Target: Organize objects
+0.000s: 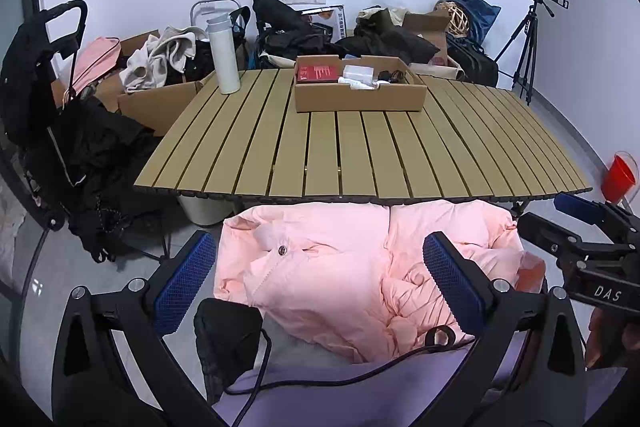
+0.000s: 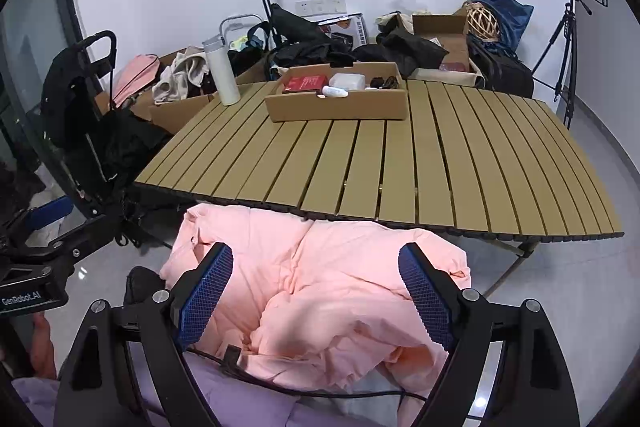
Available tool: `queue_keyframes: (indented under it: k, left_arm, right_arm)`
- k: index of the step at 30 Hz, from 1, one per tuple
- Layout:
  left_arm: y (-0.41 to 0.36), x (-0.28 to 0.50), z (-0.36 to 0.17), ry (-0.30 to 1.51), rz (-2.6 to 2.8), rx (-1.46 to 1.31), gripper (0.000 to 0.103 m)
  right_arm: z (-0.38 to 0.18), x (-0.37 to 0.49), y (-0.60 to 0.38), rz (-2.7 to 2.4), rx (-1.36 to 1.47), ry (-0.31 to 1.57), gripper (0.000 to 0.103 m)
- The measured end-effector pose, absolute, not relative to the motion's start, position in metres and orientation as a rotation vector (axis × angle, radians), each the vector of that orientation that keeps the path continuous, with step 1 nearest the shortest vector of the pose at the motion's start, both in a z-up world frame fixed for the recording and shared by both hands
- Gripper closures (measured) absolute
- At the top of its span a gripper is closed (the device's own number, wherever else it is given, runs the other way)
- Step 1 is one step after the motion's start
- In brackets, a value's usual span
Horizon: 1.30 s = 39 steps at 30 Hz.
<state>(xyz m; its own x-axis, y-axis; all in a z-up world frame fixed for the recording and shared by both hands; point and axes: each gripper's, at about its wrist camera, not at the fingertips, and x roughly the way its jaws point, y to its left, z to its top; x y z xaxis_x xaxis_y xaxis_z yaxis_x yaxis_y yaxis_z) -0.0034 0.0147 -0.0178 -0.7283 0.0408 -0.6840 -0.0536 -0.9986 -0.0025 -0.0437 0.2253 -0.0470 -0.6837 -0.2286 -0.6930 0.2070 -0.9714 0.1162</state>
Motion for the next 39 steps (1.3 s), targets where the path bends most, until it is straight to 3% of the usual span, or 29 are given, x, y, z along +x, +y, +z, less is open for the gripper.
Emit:
queue_keyframes:
  k: [39]
  left_arm:
    - [0.006,-0.004,-0.016,0.001,2.871,-1.120,0.000]
  right_arm:
    - [-0.046,-0.043,0.227,-2.675,1.107,-0.035,0.015]
